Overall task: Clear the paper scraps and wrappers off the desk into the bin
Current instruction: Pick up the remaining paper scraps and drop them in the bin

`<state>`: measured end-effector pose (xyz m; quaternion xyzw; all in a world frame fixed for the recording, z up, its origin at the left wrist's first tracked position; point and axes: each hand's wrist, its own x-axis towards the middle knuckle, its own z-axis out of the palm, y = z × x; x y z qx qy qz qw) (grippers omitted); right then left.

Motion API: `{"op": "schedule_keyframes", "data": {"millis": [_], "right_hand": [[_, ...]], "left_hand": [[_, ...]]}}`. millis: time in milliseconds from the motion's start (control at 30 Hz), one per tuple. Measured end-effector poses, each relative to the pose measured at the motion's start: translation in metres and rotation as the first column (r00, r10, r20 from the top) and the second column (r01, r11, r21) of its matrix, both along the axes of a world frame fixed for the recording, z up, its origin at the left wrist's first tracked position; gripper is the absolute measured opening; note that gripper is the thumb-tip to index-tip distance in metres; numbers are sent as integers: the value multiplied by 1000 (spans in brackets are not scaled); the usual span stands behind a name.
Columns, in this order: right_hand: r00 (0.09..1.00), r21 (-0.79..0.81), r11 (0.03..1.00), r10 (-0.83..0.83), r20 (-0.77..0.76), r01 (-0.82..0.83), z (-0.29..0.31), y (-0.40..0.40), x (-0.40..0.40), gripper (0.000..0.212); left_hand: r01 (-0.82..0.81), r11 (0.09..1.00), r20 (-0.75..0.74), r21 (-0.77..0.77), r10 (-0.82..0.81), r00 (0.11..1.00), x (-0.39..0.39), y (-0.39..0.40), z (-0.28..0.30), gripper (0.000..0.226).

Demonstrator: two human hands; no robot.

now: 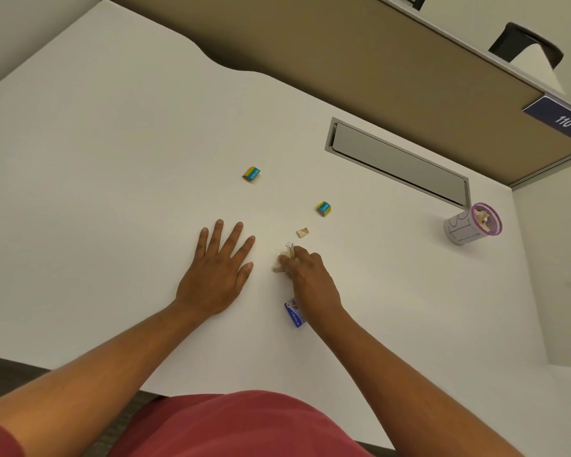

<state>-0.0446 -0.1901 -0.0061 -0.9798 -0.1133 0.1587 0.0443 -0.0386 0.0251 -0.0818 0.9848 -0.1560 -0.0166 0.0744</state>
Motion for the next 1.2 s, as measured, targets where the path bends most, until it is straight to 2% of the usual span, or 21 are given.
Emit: {"op": "schedule_keyframes", "data": {"millis": [133,233,300,333,367,400,433,467,500,600,633,700,800,967,1067,1133,1200], "right_hand": [[998,51,999,3,59,-6,-8,-4,7,30],[994,81,997,-9,109,0,-15,-9,13,22],[989,147,986,-98,114,81,-20,-11,20,22],[975,230,957,-202,91,177,-20,-12,23,24],[942,352,886,-335,37,301,-18,-14,26,26],[883,494,757,-467,-50,429,-16,-16,28,26],[805,613,581,-570,-162,535,-14,-20,30,23],[725,681,407,-633,-271,609,-12,-26,32,19],[659,705,276,-665,-352,654,-10,-32,33,16],[565,729,32,-656,-501,683,-1,-55,33,17],[555,735,-26,-637,-535,678,2,-62,32,18],[540,730,-101,-607,-584,675,7,-74,28,16],[523,713,-134,-589,-616,688,10,-89,20,16],[518,697,-125,-579,-629,706,7,-104,4,17],[524,695,-122,-568,-634,709,3,-113,-3,16],[536,700,-109,-563,-628,706,2,-119,-5,17],[549,711,-95,-567,-614,697,1,-126,-6,17]], "left_hand": [[-6,1000,0,-19,6,1000,-1,0,-1,64],[-8,1000,4,-27,8,1000,-1,0,-1,63],[-10,1000,-9,-24,10,1000,-1,1,1,62],[-11,1000,-15,-28,11,1000,-1,0,2,62],[-12,999,-21,-31,12,1000,-2,0,4,62],[-14,999,-26,-33,13,1000,-3,-1,5,61],[-20,999,-27,-39,19,999,-3,-1,7,61],[-32,998,-26,-55,31,999,-3,-2,10,59],[-49,995,-19,-87,47,999,-4,-2,13,57],[-71,969,23,-236,79,997,-11,-15,25,53],[-63,957,20,-282,71,997,-16,-23,29,54],[-72,932,-77,-355,47,996,-23,-44,38,57],[-142,922,-242,-360,55,969,-23,-72,46,62],[-168,902,-261,-399,64,963,-5,-98,50,44],[-270,835,-322,-479,119,939,6,-111,58,43],[-311,822,-347,-478,148,926,10,-118,60,61],[-320,860,-391,-396,157,907,9,-123,59,94]]}}
